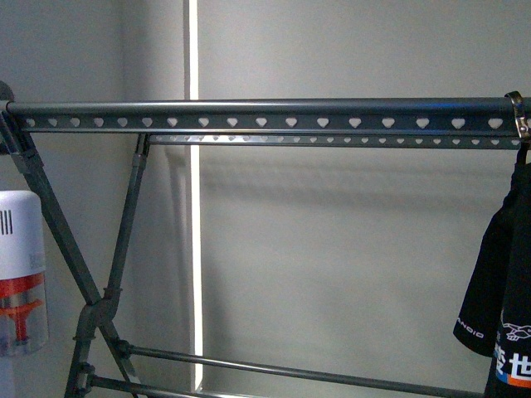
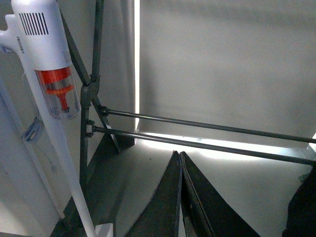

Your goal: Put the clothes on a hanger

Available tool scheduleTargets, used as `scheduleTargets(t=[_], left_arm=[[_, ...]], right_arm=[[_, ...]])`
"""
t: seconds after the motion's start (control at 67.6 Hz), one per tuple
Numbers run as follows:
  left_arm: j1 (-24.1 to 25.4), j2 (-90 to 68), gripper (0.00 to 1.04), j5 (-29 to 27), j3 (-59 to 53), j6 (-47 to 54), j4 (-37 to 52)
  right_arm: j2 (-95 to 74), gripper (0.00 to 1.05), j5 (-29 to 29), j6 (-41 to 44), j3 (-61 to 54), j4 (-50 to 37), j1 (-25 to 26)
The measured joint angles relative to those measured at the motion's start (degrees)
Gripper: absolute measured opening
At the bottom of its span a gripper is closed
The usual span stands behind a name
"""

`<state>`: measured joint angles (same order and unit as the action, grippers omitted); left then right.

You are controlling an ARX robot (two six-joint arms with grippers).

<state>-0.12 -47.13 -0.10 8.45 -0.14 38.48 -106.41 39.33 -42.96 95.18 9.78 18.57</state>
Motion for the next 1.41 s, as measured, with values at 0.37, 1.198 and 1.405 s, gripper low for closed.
scheduleTargets(t=[0.37, 1.198, 1.405], left_arm=[[0.0, 12.79, 0.04, -0.02, -5.22, 0.0, -7.63], [0.0, 34.1, 0.04, 0.02, -7.43, 0.04, -25.14], [0.0, 37.51, 0.04, 0.04, -7.41, 0.04, -28.61]], right_arm=[[4.09, 0.37, -12.7, 12.04, -14.82, -16.09, -1.84], [89.64, 0.03, -39.15, 42.71, -88.41, -19.76, -18.34], [93.0, 0.02, -39.28, 42.84, -90.71, -18.86, -18.34]])
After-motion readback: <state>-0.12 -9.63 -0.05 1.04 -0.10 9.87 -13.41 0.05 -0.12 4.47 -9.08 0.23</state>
